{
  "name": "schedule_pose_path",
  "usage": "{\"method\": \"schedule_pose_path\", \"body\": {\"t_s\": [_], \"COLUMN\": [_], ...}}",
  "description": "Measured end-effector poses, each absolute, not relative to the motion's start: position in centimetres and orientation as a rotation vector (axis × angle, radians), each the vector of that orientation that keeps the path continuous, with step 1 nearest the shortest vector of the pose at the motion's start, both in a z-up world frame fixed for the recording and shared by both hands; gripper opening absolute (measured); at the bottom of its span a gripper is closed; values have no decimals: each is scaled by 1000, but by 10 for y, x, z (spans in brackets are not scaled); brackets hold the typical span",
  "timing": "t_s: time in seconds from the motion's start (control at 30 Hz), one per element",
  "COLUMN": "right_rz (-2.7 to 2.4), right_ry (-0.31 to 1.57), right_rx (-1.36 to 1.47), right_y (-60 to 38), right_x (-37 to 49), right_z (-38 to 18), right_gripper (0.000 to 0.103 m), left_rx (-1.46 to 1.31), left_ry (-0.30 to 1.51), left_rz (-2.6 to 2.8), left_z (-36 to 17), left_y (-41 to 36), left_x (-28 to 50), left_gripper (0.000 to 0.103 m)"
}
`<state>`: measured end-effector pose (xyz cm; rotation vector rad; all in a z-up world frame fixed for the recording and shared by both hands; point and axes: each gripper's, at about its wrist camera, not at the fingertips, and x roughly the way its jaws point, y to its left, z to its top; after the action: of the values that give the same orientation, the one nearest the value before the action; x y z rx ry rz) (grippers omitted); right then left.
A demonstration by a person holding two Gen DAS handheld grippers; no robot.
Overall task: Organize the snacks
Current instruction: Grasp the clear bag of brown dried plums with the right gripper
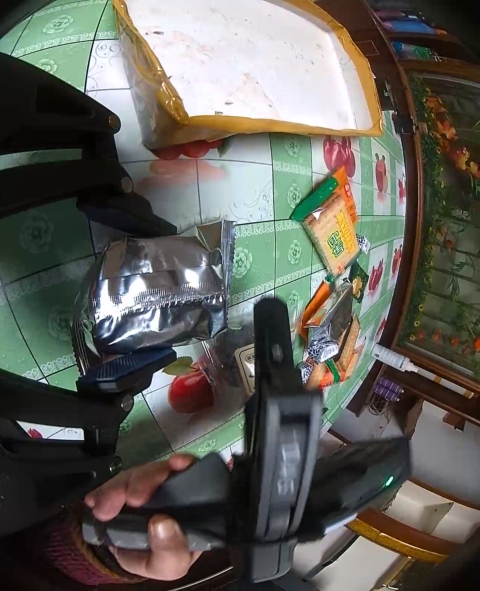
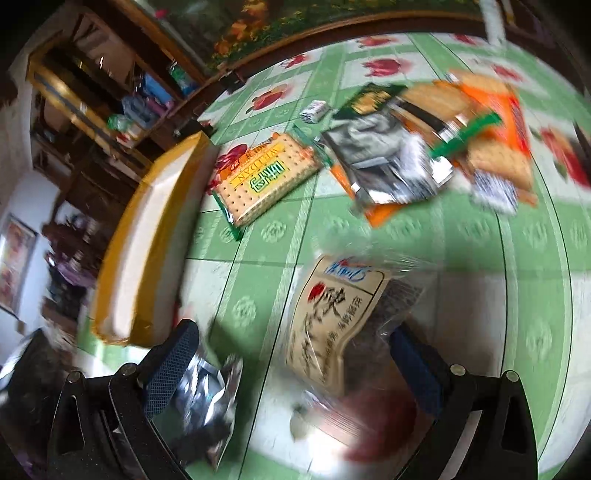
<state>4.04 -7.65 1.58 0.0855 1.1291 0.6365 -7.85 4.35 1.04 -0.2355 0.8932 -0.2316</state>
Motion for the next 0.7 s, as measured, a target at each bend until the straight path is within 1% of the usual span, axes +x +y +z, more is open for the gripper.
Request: {"method": "schedule_pose_path", "body": {"t_s": [0.4,0.6,0.63,0.67,0.7], "right_rz": [659,650,664,677,680], "right_ry": [1128,1073,1057,1046,1043], "right_rx": [8,-82,-85,-68,-50], "right_y": [-83,-65,-65,-66,-68], "right_x": [17,10,9,9,10], "right_z": [15,13,13,14,15], "right_gripper": [103,102,99,86,68], "left_rx": [-228,-237,-237,-237,-236], "left_ry": [890,889,889,888,885], "left_rz": [-228,-216,-215,-215,-216], "left_z": [11,10,10,10,11], "left_y": [42,44,44,44,44], "left_x": [-79,-79,-79,-79,-79], "left_gripper": [59,59,59,59,59]}}
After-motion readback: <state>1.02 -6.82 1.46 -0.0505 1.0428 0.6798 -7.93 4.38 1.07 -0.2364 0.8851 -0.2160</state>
